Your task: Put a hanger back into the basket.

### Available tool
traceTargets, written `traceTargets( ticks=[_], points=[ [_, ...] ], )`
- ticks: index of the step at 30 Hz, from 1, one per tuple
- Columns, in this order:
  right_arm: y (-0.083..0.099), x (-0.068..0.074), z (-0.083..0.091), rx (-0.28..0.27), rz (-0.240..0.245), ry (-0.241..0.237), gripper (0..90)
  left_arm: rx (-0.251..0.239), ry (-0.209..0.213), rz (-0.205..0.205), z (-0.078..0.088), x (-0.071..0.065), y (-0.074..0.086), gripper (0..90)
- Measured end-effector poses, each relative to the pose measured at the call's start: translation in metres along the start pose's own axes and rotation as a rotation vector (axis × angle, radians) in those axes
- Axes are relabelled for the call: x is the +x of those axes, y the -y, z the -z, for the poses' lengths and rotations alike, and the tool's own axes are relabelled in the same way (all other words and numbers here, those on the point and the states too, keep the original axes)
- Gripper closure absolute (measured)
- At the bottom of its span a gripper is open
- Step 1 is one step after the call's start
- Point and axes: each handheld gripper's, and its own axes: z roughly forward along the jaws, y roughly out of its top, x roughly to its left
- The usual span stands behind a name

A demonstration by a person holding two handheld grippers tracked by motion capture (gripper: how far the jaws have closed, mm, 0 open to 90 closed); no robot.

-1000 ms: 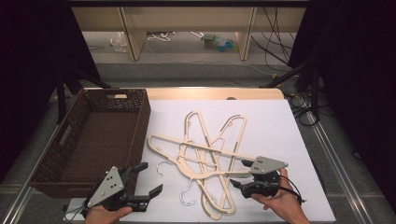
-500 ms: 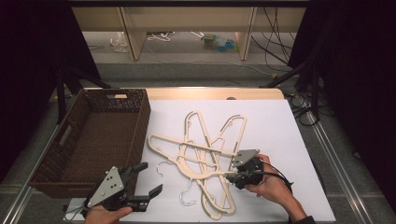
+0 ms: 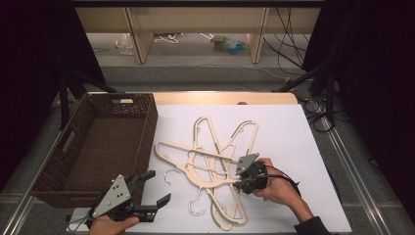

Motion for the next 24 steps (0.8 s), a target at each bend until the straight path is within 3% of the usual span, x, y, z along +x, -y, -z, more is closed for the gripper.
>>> traceTargets(
  ticks=[9,11,18,24],
  points=[
    [-0.005,-0.003,-0.005,0.040,-0.006,-0.061,61.9,-0.007,0.002,-0.010,0.000,0.001,-0.001,17.4],
    [-0.005,-0.004,-0.006,0.045,-0.012,-0.069,62.5,-0.005,-0.005,0.013,0.000,0.000,0.000,17.4],
    [-0.006,-0.013,-0.010,0.056,-0.037,-0.135,67.6,0.002,0.001,-0.011,0.000,0.000,0.000,17.5],
    [-0.011,-0.013,-0.012,0.088,0.006,-0.160,73.0,0.002,-0.001,-0.002,0.000,0.000,0.000,17.6]
  ],
)
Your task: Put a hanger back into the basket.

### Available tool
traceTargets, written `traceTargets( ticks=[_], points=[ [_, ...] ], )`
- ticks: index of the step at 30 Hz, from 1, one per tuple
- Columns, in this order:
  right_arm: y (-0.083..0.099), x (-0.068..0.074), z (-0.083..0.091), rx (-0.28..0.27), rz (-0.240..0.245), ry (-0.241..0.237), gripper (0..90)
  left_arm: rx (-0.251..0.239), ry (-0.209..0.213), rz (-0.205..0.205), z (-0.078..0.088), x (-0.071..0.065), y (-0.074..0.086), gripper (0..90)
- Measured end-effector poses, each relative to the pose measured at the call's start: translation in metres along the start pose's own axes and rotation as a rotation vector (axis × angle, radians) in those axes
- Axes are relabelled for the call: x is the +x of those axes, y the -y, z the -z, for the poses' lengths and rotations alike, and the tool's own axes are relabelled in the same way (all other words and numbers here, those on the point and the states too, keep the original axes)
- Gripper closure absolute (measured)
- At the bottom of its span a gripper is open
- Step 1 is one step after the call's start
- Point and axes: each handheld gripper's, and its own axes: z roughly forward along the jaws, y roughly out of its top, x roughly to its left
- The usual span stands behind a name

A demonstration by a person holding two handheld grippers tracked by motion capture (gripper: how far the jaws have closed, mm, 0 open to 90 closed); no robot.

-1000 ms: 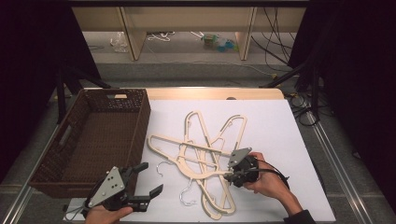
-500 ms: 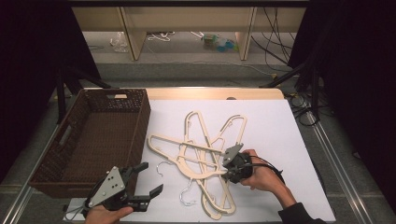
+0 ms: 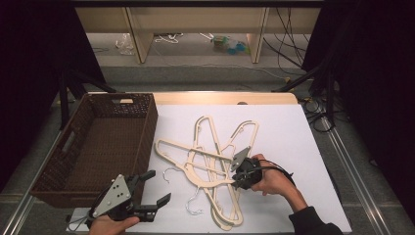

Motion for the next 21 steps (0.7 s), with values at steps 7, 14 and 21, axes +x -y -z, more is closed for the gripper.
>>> traceTargets(
  ticks=[7,14,21],
  points=[
    [-0.006,0.001,0.000,0.034,0.072,-0.013,79.2,-0.001,0.001,0.001,0.000,0.000,0.000,17.6],
    [-0.008,0.003,0.006,0.042,0.091,-0.012,79.9,0.001,0.004,-0.006,0.000,0.000,0.000,17.6],
    [-0.010,0.005,0.021,0.032,0.094,-0.020,80.2,0.003,0.004,-0.005,-0.001,-0.001,0.000,17.6]
  ],
)
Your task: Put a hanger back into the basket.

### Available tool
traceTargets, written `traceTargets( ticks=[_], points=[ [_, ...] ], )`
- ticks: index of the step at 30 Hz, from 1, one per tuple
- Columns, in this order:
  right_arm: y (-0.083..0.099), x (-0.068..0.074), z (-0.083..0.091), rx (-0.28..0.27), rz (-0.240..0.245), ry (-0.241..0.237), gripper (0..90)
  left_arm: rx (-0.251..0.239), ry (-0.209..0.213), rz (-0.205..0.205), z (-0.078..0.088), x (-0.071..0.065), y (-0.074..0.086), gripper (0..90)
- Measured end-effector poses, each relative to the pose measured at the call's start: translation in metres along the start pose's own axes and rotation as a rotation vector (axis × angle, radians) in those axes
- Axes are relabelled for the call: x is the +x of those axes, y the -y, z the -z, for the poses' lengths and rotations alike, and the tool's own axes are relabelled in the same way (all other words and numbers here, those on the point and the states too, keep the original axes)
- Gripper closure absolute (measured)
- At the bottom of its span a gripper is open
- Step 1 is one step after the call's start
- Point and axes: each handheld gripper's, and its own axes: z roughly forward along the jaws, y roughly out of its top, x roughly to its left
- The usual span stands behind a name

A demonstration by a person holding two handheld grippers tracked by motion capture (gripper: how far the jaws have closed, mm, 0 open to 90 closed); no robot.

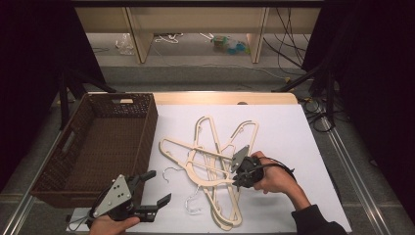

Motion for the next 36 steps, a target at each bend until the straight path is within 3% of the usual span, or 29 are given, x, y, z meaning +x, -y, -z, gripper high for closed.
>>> traceTargets(
  ticks=[1,3,8,11,12,13,14,16,17,19,21,28,36],
  points=[
    [0.000,0.001,0.003,0.006,-0.002,0.002,80.1,0.002,0.000,-0.009,-0.001,-0.001,0.001,17.6],
    [0.002,0.003,0.008,0.004,-0.009,-0.002,80.2,0.008,-0.009,-0.080,-0.003,0.000,0.000,17.6],
    [0.006,0.009,0.021,-0.004,-0.030,-0.013,80.2,0.072,0.001,-0.146,-0.015,-0.005,0.004,19.6],
    [0.009,0.013,0.030,-0.011,-0.028,-0.013,80.2,0.082,0.044,-0.146,-0.028,-0.007,0.007,19.9],
    [0.010,0.015,0.032,-0.014,-0.027,-0.013,80.2,0.096,0.049,-0.174,-0.032,-0.008,0.008,20.0],
    [0.011,0.017,0.035,-0.009,-0.026,-0.011,80.2,0.096,0.049,-0.174,-0.032,-0.008,0.008,20.1],
    [0.013,0.018,0.037,-0.008,-0.021,-0.015,80.2,0.135,0.061,-0.224,-0.041,-0.010,0.012,20.3],
    [0.015,0.020,0.040,-0.011,-0.023,-0.017,80.2,0.149,0.065,-0.233,-0.045,-0.010,0.014,20.4],
    [0.016,0.021,0.042,-0.012,-0.024,-0.018,80.2,0.172,0.089,-0.258,-0.055,-0.011,0.017,21.0],
    [0.019,0.022,0.046,-0.018,-0.024,-0.014,80.2,0.197,0.094,-0.285,-0.064,-0.010,0.019,22.6],
    [0.020,0.024,0.049,-0.014,-0.023,-0.009,80.2,0.220,0.108,-0.278,-0.072,-0.012,0.022,23.0],
    [0.024,0.033,0.057,-0.010,-0.027,-0.005,80.2,0.276,0.124,-0.407,-0.096,-0.018,0.030,24.9],
    [0.027,0.041,0.064,-0.023,-0.007,-0.018,80.1,0.283,0.141,-0.452,-0.112,-0.021,0.035,26.4]
  ],
)
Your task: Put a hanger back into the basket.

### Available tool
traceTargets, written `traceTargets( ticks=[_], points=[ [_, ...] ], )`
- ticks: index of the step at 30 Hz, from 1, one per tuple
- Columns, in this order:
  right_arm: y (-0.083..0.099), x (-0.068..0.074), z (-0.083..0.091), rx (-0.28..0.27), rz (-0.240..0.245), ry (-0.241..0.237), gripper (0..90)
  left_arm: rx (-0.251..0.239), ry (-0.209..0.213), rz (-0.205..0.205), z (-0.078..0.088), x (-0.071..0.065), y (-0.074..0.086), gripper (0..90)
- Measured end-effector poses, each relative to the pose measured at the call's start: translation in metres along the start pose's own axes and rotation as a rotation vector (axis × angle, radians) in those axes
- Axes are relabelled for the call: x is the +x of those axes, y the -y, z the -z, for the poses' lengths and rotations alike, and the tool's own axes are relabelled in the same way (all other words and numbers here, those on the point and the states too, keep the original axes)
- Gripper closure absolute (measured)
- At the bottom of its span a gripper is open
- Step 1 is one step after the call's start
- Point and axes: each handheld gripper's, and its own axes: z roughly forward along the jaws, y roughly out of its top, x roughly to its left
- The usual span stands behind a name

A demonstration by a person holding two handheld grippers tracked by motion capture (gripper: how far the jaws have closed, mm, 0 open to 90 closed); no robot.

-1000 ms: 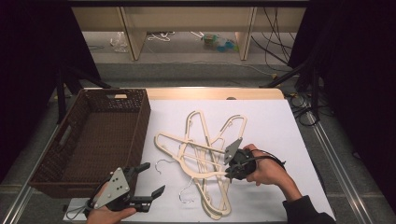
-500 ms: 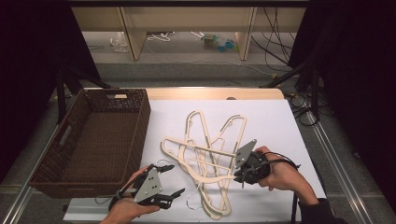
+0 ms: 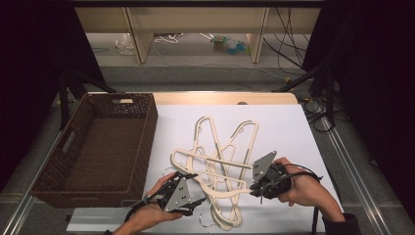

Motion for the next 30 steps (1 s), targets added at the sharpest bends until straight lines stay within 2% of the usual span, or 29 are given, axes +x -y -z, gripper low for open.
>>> traceTargets(
  ticks=[5,7,9,12,13,16,17,18,19,21,24,25,26,27,29,30],
  points=[
    [0.001,0.001,0.000,-0.003,0.004,-0.003,80.0,0.002,0.017,-0.030,-0.008,-0.003,0.001,29.5],
    [0.001,0.002,0.000,-0.004,0.007,-0.010,80.0,0.008,0.034,-0.059,-0.011,-0.004,-0.001,34.4],
    [0.000,0.002,0.000,-0.002,0.006,-0.012,80.0,0.012,0.041,-0.077,-0.013,-0.005,-0.002,35.4],
    [0.001,0.002,-0.001,-0.003,0.014,-0.018,79.9,0.013,0.038,-0.099,-0.017,-0.007,-0.002,39.9],
    [0.001,0.002,-0.001,-0.002,0.013,-0.017,79.9,0.011,0.037,-0.127,-0.017,-0.006,-0.003,43.9],
    [0.001,0.002,-0.002,-0.001,0.014,-0.019,79.9,0.004,0.044,-0.137,-0.017,-0.007,-0.004,48.7],
    [0.001,0.002,-0.002,-0.002,0.014,-0.019,79.9,-0.023,0.054,-0.170,-0.018,-0.008,-0.006,51.1],
    [0.001,0.001,-0.002,-0.004,0.016,-0.022,79.9,-0.009,0.053,-0.202,-0.017,-0.008,-0.008,52.9],
    [0.002,0.001,-0.002,-0.007,0.022,-0.021,79.9,-0.005,0.063,-0.199,-0.017,-0.008,-0.009,55.2],
    [0.003,0.000,-0.002,-0.013,0.017,-0.019,79.9,-0.001,0.053,-0.217,-0.015,-0.010,-0.011,59.7],
    [0.006,-0.003,-0.005,-0.018,0.023,-0.033,80.1,-0.010,0.055,-0.233,-0.011,-0.010,-0.016,66.3],
    [0.007,-0.004,-0.005,-0.019,0.016,-0.034,80.1,-0.013,0.046,-0.263,-0.010,-0.009,-0.018,67.7],
    [0.008,-0.005,-0.005,-0.029,0.016,-0.041,80.1,-0.016,0.049,-0.270,-0.009,-0.009,-0.019,69.0],
    [0.009,-0.006,-0.006,-0.037,0.016,-0.041,80.1,-0.032,0.036,-0.295,-0.008,-0.008,-0.020,70.4],
    [0.009,-0.006,-0.006,-0.040,0.015,-0.045,80.2,-0.039,0.057,-0.298,-0.007,-0.007,-0.021,72.5],
    [0.009,-0.007,-0.006,-0.036,0.017,-0.044,80.3,-0.045,0.050,-0.314,-0.006,-0.006,-0.022,73.3]
  ],
)
